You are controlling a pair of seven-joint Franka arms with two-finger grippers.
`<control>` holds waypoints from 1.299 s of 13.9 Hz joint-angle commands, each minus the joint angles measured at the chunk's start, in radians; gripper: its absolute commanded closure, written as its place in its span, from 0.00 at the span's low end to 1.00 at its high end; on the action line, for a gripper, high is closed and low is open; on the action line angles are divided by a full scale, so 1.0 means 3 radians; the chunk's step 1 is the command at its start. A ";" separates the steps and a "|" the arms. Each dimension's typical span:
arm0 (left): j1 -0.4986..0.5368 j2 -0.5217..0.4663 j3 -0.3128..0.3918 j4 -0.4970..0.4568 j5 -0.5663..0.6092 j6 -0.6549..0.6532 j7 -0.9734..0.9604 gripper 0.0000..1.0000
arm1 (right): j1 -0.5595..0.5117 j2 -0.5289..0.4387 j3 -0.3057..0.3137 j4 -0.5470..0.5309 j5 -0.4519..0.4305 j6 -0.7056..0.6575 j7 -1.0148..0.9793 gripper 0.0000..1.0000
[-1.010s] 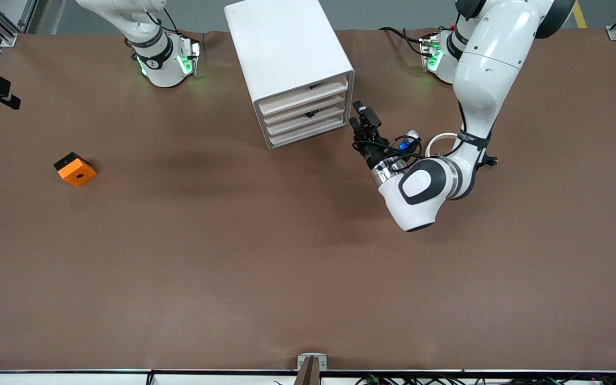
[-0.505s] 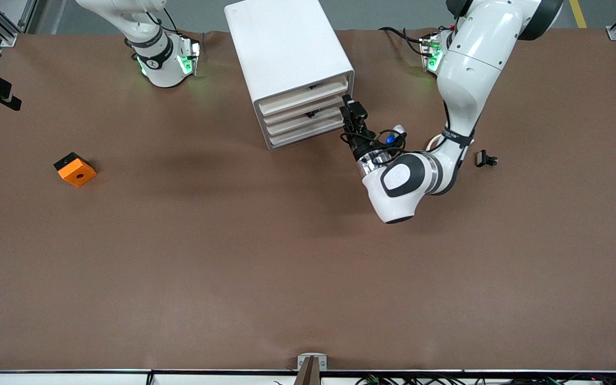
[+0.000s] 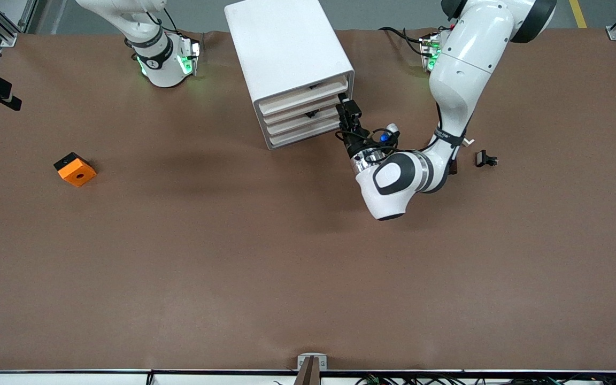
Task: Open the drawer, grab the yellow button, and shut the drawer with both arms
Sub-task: 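Pull the drawer open with the left gripper while the right gripper approaches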
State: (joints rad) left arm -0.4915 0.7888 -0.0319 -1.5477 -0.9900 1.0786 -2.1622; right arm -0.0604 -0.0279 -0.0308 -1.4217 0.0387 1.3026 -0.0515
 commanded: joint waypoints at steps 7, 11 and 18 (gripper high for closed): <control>-0.0212 -0.0088 -0.0001 -0.0271 -0.0085 0.0015 -0.0064 0.72 | -0.0014 -0.0061 0.0011 -0.0037 0.0035 -0.0006 0.0059 0.00; -0.0218 -0.0129 -0.0006 -0.0317 -0.0085 -0.0031 -0.0064 0.94 | -0.0019 0.0041 0.0000 -0.0042 -0.0011 -0.0016 0.0049 0.00; -0.0080 -0.0129 0.0004 -0.0302 -0.0080 -0.0052 -0.0069 0.95 | -0.0070 0.0650 0.0000 -0.0016 -0.0057 -0.0031 0.0003 0.00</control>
State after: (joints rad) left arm -0.5476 0.7833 -0.0331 -1.6080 -1.0009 1.0621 -2.1761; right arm -0.0637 0.1090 -0.0349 -1.4513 0.0344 1.2987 -0.0476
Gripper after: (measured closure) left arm 0.855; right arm 0.000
